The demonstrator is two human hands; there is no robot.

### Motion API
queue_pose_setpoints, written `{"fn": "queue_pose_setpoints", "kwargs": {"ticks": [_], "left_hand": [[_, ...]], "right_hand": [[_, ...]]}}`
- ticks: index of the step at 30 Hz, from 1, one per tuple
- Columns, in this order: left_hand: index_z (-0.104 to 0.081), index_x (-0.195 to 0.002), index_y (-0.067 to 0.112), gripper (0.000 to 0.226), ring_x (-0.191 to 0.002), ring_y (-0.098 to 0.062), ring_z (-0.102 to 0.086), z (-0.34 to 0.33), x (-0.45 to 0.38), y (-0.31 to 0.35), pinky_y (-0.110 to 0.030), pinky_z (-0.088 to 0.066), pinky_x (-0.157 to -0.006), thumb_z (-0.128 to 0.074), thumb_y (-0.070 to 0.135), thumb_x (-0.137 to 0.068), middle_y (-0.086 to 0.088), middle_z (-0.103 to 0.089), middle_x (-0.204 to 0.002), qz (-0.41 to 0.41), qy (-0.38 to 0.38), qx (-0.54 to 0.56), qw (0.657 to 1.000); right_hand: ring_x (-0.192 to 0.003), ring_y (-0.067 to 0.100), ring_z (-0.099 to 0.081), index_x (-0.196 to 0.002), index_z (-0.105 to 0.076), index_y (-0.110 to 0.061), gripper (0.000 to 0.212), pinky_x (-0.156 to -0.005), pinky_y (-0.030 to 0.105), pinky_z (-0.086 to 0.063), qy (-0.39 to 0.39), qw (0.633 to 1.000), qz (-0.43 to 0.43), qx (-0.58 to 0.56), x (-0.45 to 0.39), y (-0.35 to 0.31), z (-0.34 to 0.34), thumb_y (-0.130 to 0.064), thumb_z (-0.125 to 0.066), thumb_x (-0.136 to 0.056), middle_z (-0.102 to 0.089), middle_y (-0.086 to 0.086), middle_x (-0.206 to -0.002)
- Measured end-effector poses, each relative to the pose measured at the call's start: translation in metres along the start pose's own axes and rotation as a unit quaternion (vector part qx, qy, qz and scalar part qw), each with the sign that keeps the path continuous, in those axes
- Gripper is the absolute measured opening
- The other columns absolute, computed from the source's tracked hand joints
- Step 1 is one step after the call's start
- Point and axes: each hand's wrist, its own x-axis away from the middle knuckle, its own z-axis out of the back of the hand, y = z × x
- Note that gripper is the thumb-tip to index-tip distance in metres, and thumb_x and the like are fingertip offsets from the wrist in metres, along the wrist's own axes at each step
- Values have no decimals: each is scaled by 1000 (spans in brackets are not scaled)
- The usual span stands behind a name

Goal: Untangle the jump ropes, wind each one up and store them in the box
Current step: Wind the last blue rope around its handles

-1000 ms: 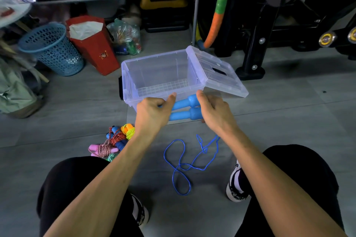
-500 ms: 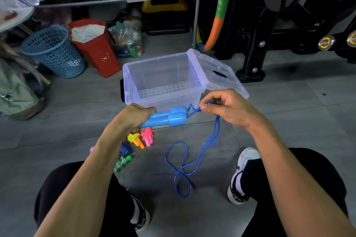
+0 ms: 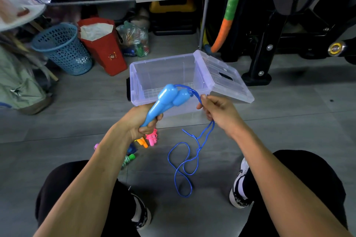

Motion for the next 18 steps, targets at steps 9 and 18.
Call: {"fn": "queue_pose_setpoints", "kwargs": {"ticks": [9,18], "left_hand": [[-49,-50,10,53,-20,-7,-18,-11,3,-6,-9,-10,-34,-23,18,-96,-1,-30,-37,123,-114,77,983],[-48,-57,11,44,-19,-5,-20,-6,8,4,-9,-10,-30,-32,29,-94,4,-31,-37,140,-75,212,964]], "right_hand": [[-49,2,-43,-74,-56,-14,34,-47,13,-32,83,986,14,142,3,0,-17,-28,-42,-102,-48,-9,-56],[-83,38,-60,-95,-54,-9,30,-65,37,-43,-20,916,56,397,12,15,-20,-32,-37,-103,-67,12,-88]]}}
